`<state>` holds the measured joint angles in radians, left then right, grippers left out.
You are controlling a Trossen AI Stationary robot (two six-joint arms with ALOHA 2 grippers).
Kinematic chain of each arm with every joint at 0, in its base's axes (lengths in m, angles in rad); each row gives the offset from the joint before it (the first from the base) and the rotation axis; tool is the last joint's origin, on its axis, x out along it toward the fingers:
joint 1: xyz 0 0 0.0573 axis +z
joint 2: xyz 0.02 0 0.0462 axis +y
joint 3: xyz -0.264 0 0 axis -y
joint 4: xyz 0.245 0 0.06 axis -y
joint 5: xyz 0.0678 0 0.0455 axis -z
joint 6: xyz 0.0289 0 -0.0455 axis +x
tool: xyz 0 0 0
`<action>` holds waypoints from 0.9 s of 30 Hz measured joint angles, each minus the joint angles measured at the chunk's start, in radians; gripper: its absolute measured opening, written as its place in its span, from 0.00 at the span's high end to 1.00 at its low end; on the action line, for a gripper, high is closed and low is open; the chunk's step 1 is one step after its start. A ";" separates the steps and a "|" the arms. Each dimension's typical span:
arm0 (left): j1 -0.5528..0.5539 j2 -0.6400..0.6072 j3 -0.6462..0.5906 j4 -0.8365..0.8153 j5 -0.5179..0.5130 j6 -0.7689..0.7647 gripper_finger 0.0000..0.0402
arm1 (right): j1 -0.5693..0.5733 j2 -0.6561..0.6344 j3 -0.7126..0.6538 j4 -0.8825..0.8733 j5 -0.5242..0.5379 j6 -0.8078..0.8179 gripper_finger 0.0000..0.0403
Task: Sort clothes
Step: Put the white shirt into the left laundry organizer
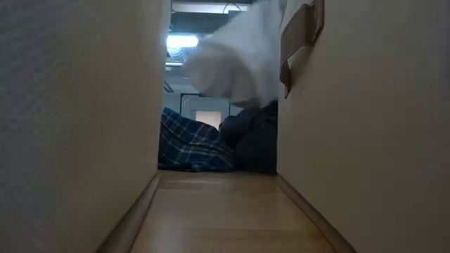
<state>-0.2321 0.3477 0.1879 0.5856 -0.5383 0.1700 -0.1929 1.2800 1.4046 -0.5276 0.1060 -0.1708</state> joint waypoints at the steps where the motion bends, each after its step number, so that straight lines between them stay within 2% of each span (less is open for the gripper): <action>1: 0.000 0.035 0.029 -0.004 -0.009 0.010 0.78 | 0.000 0.000 0.012 0.006 -0.014 -0.007 0.98; 10: 0.006 0.450 0.402 -0.154 -0.019 0.152 0.78 | -0.001 0.000 0.042 -0.004 -0.084 -0.018 0.98; 14: 0.006 0.598 0.502 -0.096 -0.008 0.182 0.78 | 0.020 0.000 0.042 -0.022 -0.122 -0.009 0.98; 18: 0.006 0.686 0.584 -0.054 -0.030 0.205 0.77 | 0.077 0.000 0.042 -0.012 -0.125 -0.019 0.98; 21: 0.011 0.741 0.645 -0.090 -0.039 0.205 0.70 | 0.119 0.004 0.042 0.011 -0.126 -0.035 0.98; 27: 0.054 0.863 0.792 -0.219 -0.039 0.141 0.48 | 0.172 0.012 0.041 0.032 -0.125 -0.053 0.98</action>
<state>-0.1780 1.2107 0.9801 0.3667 -0.5771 0.3106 -0.0208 1.2922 1.4460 -0.4956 -0.0194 -0.2242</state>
